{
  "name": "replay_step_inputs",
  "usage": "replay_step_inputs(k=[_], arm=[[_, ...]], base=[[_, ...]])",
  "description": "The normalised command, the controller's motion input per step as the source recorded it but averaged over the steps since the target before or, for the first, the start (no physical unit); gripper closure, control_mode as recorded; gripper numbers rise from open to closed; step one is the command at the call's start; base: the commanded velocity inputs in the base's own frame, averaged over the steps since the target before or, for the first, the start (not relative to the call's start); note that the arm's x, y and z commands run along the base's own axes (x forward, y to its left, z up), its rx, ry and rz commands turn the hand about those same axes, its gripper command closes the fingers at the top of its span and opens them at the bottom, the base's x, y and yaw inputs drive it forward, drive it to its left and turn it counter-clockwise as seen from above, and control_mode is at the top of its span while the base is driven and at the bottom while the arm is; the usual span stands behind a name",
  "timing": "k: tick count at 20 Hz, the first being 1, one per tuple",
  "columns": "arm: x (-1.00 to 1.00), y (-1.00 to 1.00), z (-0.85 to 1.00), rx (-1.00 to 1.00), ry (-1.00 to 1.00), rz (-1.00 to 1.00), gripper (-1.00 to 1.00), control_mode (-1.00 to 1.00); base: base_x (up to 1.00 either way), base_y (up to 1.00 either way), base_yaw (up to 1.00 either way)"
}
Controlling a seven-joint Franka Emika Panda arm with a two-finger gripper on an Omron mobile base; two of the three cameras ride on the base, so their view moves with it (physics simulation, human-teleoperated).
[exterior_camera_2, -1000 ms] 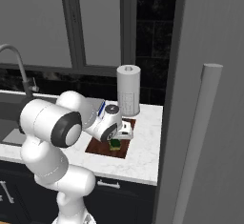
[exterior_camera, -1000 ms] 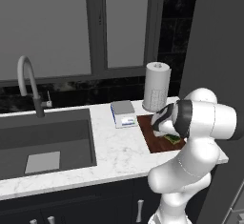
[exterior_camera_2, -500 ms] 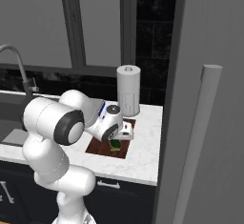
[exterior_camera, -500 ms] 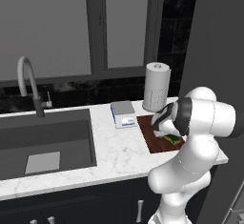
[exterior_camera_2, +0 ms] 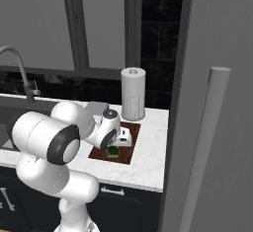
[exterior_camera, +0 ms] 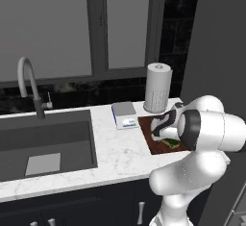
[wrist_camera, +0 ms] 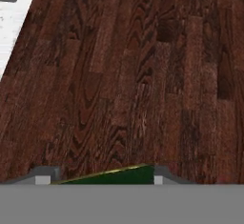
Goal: Pick up the sponge from the counter and clean the cutting board by briefly scrubbing or pressing down on the cutting board. Once finished, release the sponge.
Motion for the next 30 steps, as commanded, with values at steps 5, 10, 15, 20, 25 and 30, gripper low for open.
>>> replay_step_inputs(k=[5,10,15,20,25,30], arm=[[0.01,0.39,-0.05,0.00,0.00,0.00,1.00,-1.00],[0.14,0.02,-0.33,0.00,0.00,0.00,1.00,-1.00],[0.23,-0.01,-0.38,0.00,-0.02,0.00,1.00,-1.00],[0.49,0.00,-0.07,0.00,-0.03,0.00,1.00,-1.00],[0.63,0.00,0.00,0.00,-0.07,0.00,1.00,-1.00],[0.52,0.00,0.00,0.00,-0.08,0.00,1.00,-1.00]], base=[[0.00,0.00,0.00],[0.00,0.00,0.00],[0.00,0.00,0.00],[0.00,0.00,0.00],[0.00,0.00,0.00],[0.00,0.00,0.00]])
